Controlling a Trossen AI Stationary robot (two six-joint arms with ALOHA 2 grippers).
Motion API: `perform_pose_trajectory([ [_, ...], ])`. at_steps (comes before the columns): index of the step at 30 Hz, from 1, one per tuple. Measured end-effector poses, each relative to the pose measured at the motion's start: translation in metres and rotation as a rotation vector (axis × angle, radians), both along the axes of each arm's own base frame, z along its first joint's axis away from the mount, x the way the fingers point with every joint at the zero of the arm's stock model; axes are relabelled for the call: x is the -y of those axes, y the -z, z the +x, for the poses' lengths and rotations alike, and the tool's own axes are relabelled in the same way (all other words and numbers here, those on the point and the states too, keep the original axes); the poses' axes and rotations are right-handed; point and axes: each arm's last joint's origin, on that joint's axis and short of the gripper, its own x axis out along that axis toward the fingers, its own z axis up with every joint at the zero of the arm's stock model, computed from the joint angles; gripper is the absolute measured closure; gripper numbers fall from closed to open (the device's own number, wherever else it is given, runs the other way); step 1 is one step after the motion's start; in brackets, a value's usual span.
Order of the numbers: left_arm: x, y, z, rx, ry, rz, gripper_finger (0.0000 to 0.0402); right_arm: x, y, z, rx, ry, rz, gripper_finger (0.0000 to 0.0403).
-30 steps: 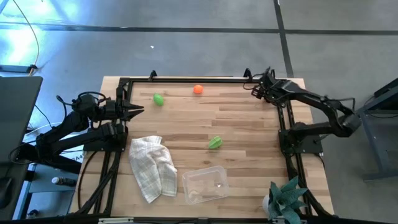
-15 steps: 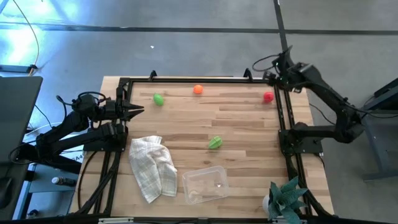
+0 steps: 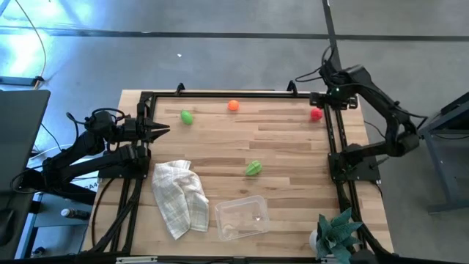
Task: Pick and placing Produce into tupperware
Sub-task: Put the red apple into the transparent bin
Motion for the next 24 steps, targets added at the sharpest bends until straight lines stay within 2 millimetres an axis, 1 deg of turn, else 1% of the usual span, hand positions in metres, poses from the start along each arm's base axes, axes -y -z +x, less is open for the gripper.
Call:
perform_pose_trajectory([
  [8, 0.0, 0.0, 0.0, 0.0, 0.001, 0.0, 0.0364, 0.008, 0.03, -0.004, 0.016, 0.07, -0.027, 0.0163],
  [17, 0.0, 0.0, 0.0, 0.0, 0.0, 0.0, 0.0364, 0.001, 0.061, -0.012, -0.045, 0.067, 0.038, 0.0163],
  [24, 0.0, 0.0, 0.0, 0.0, 0.0, 0.0, 0.0364, 0.006, 0.077, -0.009, 0.033, 0.057, -0.022, 0.015],
])
